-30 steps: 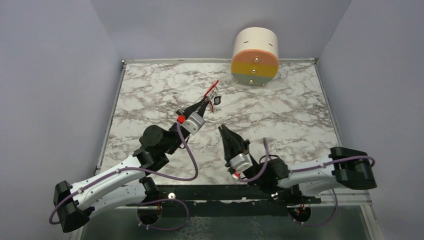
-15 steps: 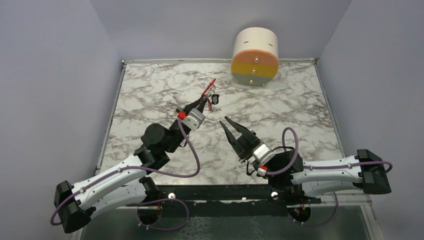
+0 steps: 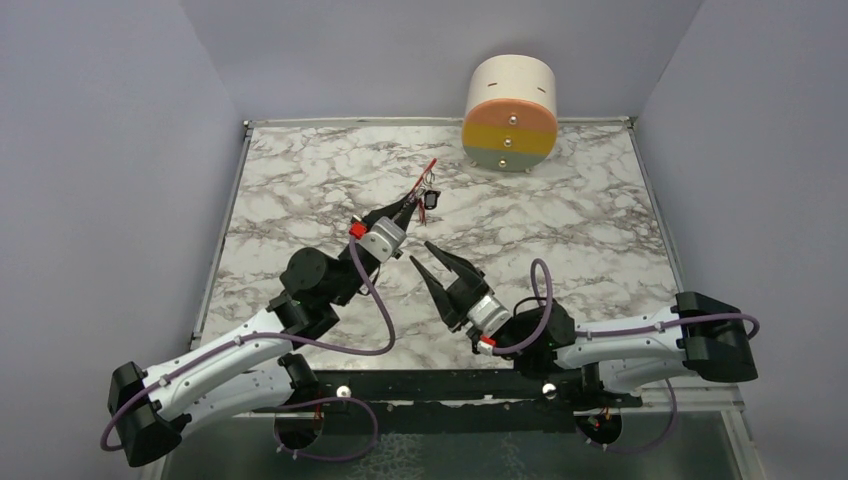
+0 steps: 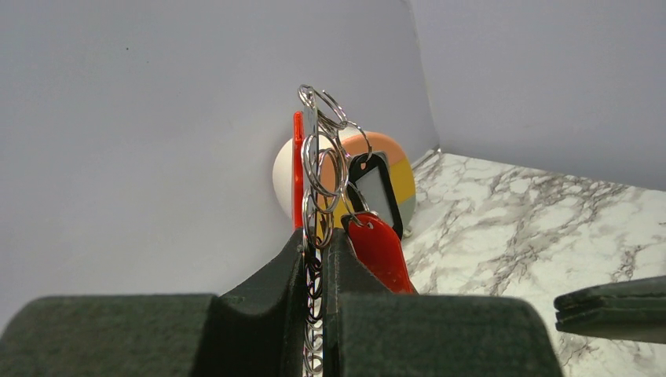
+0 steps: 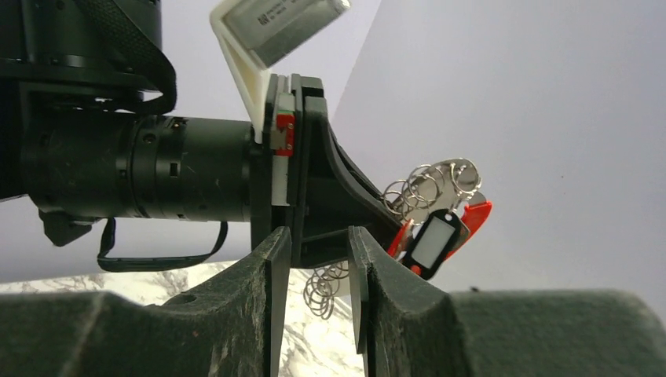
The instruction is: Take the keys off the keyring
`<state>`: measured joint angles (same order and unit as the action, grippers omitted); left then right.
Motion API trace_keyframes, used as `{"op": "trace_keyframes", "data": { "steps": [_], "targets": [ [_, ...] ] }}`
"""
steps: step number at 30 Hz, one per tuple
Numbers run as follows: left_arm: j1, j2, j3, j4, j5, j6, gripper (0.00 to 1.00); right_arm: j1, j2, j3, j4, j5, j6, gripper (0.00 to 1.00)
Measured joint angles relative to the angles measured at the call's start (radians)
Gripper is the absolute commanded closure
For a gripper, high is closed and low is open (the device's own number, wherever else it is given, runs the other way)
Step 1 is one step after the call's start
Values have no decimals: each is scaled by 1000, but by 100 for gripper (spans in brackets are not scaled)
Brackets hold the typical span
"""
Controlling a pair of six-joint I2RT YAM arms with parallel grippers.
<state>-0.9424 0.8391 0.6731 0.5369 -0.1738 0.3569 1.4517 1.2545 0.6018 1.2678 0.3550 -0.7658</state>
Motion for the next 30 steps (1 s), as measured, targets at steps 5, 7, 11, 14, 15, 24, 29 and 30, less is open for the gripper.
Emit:
{"op": "trace_keyframes", "data": {
  "steps": [5,7,11,14,15,24,29,30],
  "targets": [
    [0,-10,0,15,13,-20,100,0,4,-7,63,22,-25,66],
    [0,-13,-1,15,18,-28,100,0,4,-10,85,32,-37,66],
    [0,-30,-10,15,31,-41,100,-1,14,-11,133,53,-71,66],
    [0,-45,-17,16,42,-53,100,-7,49,-4,156,63,-88,66],
    [0,-48,-18,16,47,-57,100,-8,64,-1,162,66,-94,66],
    [0,-51,-20,16,74,-79,100,-24,175,57,200,87,-137,64],
    [5,-53,-21,17,81,-86,100,-27,219,90,202,105,-180,63],
    [5,-54,-21,18,82,-87,100,-27,225,95,202,106,-185,63]
  ]
}}
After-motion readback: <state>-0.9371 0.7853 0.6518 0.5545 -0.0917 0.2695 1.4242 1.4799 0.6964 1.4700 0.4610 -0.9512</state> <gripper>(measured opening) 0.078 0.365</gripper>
